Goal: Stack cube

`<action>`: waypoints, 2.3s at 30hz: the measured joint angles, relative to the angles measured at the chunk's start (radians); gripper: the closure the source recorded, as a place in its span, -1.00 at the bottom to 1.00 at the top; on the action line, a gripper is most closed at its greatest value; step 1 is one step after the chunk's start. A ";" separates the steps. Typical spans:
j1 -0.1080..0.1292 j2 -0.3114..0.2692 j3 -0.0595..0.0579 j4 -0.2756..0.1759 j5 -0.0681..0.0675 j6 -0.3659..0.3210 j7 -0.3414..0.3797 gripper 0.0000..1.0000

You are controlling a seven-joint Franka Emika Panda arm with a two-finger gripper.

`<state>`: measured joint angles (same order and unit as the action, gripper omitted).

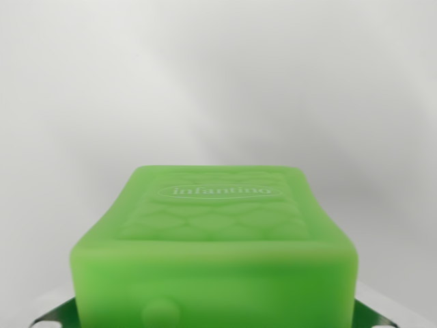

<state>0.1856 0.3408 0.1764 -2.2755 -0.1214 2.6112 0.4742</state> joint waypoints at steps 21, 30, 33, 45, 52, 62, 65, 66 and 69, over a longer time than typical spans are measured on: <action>-0.071 -0.025 -0.001 -0.005 0.013 -0.019 -0.055 1.00; -0.101 -0.033 -0.001 -0.005 0.017 -0.026 -0.079 1.00; -0.112 -0.036 -0.002 -0.005 0.018 -0.029 -0.087 1.00; -0.153 -0.047 -0.003 -0.003 0.024 -0.043 -0.119 1.00; -0.176 -0.051 -0.003 0.001 0.026 -0.052 -0.135 1.00; -0.210 -0.056 -0.004 0.009 0.031 -0.064 -0.162 1.00; -0.219 -0.057 -0.005 0.012 0.032 -0.068 -0.168 1.00; -0.222 -0.057 -0.005 0.014 0.032 -0.069 -0.170 1.00; -0.233 -0.058 -0.006 0.018 0.033 -0.075 -0.178 1.00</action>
<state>-0.0470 0.2831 0.1706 -2.2572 -0.0887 2.5363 0.2957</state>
